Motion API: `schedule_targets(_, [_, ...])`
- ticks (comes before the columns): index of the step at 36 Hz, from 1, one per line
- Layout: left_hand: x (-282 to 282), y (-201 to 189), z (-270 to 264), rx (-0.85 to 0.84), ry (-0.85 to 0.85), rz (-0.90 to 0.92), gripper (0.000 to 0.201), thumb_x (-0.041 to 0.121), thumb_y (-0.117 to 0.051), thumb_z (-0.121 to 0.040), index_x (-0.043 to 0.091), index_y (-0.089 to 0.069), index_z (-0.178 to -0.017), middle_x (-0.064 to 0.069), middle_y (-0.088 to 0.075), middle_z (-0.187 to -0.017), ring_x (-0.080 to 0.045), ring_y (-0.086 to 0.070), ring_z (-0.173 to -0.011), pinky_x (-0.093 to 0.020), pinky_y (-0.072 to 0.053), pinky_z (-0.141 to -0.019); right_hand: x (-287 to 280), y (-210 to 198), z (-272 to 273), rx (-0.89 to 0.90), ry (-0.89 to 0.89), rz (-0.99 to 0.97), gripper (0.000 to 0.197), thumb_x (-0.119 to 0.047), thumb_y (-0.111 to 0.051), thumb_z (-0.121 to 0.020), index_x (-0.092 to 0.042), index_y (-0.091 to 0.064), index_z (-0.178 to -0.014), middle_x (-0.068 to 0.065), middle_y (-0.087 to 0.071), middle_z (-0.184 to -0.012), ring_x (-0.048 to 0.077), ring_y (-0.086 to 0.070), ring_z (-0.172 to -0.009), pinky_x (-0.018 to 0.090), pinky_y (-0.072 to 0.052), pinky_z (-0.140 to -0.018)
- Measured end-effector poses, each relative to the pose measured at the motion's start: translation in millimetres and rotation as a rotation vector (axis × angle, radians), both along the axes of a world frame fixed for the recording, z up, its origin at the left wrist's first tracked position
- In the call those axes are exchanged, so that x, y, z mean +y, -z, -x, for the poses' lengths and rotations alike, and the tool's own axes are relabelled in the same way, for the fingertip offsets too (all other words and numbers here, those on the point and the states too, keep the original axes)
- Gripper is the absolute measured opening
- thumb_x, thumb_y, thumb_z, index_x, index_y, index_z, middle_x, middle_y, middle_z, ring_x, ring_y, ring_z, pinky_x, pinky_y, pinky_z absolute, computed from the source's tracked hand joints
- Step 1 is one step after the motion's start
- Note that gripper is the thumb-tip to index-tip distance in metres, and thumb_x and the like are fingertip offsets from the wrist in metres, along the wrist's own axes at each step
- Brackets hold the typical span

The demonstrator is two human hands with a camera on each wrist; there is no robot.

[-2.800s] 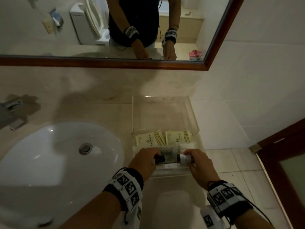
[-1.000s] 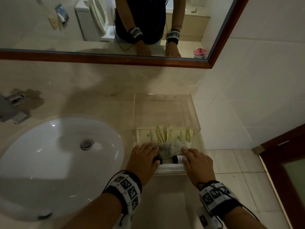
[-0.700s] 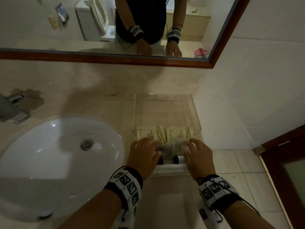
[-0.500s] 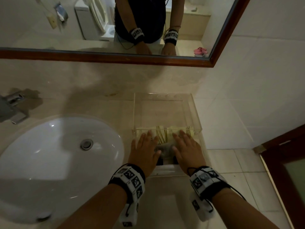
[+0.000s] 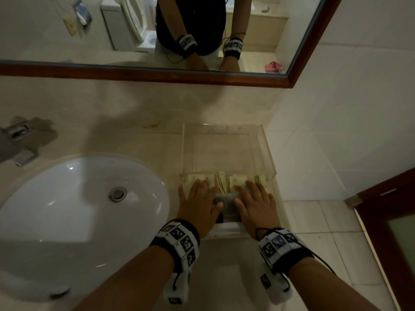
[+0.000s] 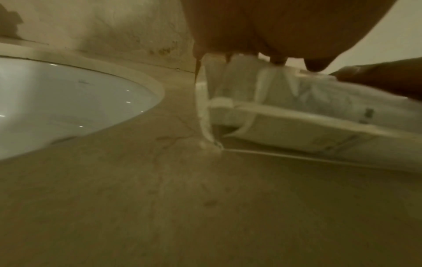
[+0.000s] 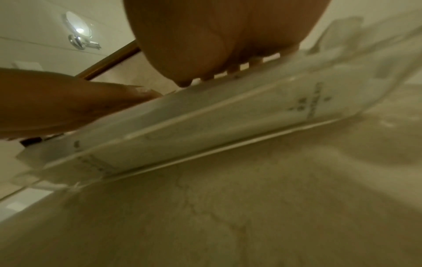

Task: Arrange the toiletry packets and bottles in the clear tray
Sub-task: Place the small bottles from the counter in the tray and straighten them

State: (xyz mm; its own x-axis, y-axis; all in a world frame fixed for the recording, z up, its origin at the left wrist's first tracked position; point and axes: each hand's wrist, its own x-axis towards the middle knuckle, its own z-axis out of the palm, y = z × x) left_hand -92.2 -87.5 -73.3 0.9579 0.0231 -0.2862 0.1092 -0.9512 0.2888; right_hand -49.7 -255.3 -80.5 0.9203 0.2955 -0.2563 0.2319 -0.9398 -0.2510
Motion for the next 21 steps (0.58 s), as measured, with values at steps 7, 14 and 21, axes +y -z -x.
schedule_targets(7, [-12.4,7.4,0.5,-0.019,0.102,-0.004,0.053,0.044,-0.019,-0.1,0.035,-0.005,-0.15,0.003,0.014,-0.16,-0.021,0.016,-0.148,-0.048,0.008,-0.118,3.7,-1.4,-2.1,0.045,0.009,-0.054,0.046,-0.043,-0.02,-0.099,-0.05,-0.008,-0.143,-0.008,0.005,-0.159,0.017,0.009,-0.147,0.047,-0.003,-0.119])
schedule_targets(14, [-12.3,18.3,-0.8,0.007,0.158,-0.046,0.054,0.043,-0.02,-0.1,0.038,0.003,-0.149,0.002,0.021,-0.158,-0.024,0.021,-0.146,-0.045,0.011,-0.118,2.3,6.6,-0.5,0.044,-0.001,-0.007,0.047,-0.04,-0.024,-0.099,-0.051,-0.011,-0.143,-0.009,0.012,-0.158,0.018,0.011,-0.147,0.046,-0.004,-0.119])
schedule_targets(21, [-13.2,20.4,-2.0,0.026,0.164,-0.084,0.056,0.045,-0.02,-0.099,0.036,0.004,-0.149,0.0,0.022,-0.158,-0.025,0.022,-0.146,-0.047,0.012,-0.117,4.9,7.4,-0.1,0.061,0.01,0.005,0.05,-0.039,-0.022,-0.099,-0.049,-0.004,-0.144,-0.009,0.018,-0.157,0.018,0.016,-0.146,0.047,-0.001,-0.119])
